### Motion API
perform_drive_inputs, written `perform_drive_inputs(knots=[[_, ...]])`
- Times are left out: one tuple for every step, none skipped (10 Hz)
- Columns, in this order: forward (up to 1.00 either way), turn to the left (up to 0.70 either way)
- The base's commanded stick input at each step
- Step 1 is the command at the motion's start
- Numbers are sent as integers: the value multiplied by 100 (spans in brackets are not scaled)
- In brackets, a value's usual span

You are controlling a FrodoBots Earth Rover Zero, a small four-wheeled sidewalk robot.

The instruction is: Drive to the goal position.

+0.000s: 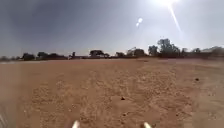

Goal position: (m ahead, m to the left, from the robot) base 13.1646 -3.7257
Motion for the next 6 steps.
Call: perform_drive_inputs(knots=[[70,0],[70,0],[70,0],[70,0],[70,0],[70,0]])
